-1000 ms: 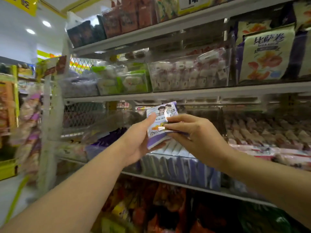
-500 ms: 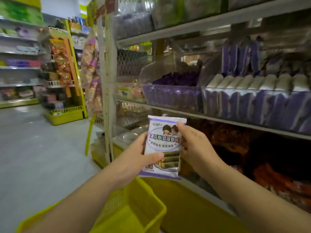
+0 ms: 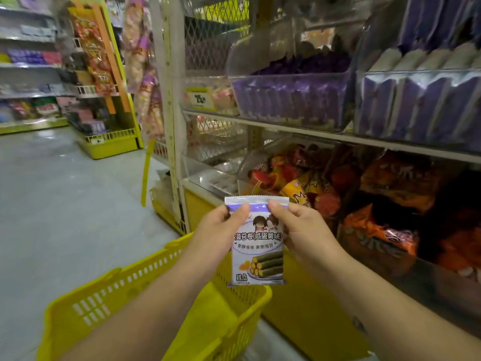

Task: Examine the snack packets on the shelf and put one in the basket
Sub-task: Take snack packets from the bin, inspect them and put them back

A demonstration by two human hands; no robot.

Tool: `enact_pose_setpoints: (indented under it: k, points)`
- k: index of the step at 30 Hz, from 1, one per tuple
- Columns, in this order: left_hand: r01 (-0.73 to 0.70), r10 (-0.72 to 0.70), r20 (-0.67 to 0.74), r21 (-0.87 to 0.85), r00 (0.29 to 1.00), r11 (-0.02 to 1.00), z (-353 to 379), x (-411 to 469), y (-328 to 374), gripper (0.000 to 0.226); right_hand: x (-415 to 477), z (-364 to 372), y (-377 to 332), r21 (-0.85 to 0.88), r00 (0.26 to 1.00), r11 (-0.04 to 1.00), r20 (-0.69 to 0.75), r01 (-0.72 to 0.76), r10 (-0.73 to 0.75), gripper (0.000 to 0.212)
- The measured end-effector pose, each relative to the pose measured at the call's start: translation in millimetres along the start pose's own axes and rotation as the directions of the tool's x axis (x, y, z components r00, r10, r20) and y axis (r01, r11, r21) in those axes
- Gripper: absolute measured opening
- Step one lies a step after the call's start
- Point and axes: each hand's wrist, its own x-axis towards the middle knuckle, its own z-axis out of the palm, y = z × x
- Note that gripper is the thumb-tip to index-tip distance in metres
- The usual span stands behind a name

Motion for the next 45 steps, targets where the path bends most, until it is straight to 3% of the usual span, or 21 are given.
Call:
enact_pose_setpoints:
  k: [4, 9, 15, 19, 22, 25, 29, 34, 37, 39, 41, 43, 45]
  points:
    - [0.041, -0.038, 0.033, -0.107, 0.999, 0.993, 4, 1, 3, 0.017, -2, -6, -1, 0.039, 1.0, 0.999, 0.021, -0.009, 0.008, 0.025]
    - [0.032, -0.01, 0.134, -0.166, 0.991, 0.986, 3, -1, 14, 0.025, -5, -14, -10, 0.122, 0.994, 0.991, 0.105, -0.047, 0.034, 0.043]
    - [0.025, -0.001, 0.135, -0.175, 0.991, 0.984, -2, -9, 20, 0.03, -11, -20, -18, 0.049, 0.975, 0.996, 0.214, -0.068, 0.056, 0.041]
    - [0.024, 0.0, 0.091, -0.267, 0.996, 0.963, -9, -11, 27, 0.032, -17, -28, -23, -0.18, 0.883, 0.966, 0.402, -0.184, 0.243, 0.046]
    - [0.058, -0.031, 0.091, -0.308, 0.995, 0.95, -14, -12, 30, 0.033, -22, -30, -24, -0.203, 0.81, 0.943, 0.485, -0.262, 0.33, 0.043]
    - [0.189, -0.138, 0.17, -0.337, 0.976, 0.922, -18, -13, 28, 0.034, -23, -31, -22, -0.134, 0.813, 0.938, 0.47, -0.319, 0.344, 0.035]
    - [0.364, -0.256, 0.372, -0.257, 0.892, 0.895, -22, -17, 26, 0.038, -20, -31, -22, -0.004, 0.819, 0.912, 0.437, -0.411, 0.371, 0.029]
    - [0.415, -0.278, 0.434, -0.263, 0.857, 0.871, -20, -19, 20, 0.042, -19, -29, -22, 0.029, 0.831, 0.899, 0.396, -0.438, 0.392, 0.034]
    - [0.383, -0.26, 0.388, -0.282, 0.884, 0.88, -18, -19, 21, 0.036, -19, -28, -21, 0.012, 0.849, 0.918, 0.385, -0.396, 0.361, 0.036]
    - [0.259, -0.209, 0.211, -0.248, 0.955, 0.934, -12, -19, 19, 0.035, -21, -24, -20, -0.011, 0.897, 0.951, 0.33, -0.308, 0.294, 0.033]
    - [0.062, -0.061, 0.023, -0.069, 0.998, 0.996, -3, -18, 15, 0.045, -22, -16, -18, -0.126, 0.968, 0.983, 0.194, -0.137, 0.159, 0.029]
    - [-0.046, 0.045, 0.062, 0.016, 0.997, 0.999, 7, -20, 9, 0.052, -27, -6, -16, -0.245, 0.994, 0.969, 0.113, 0.029, -0.001, 0.025]
    - [-0.02, 0.025, 0.126, -0.037, 0.992, 0.999, 13, -22, 5, 0.061, -32, 1, -15, -0.256, 0.987, 0.963, 0.154, 0.081, -0.042, 0.024]
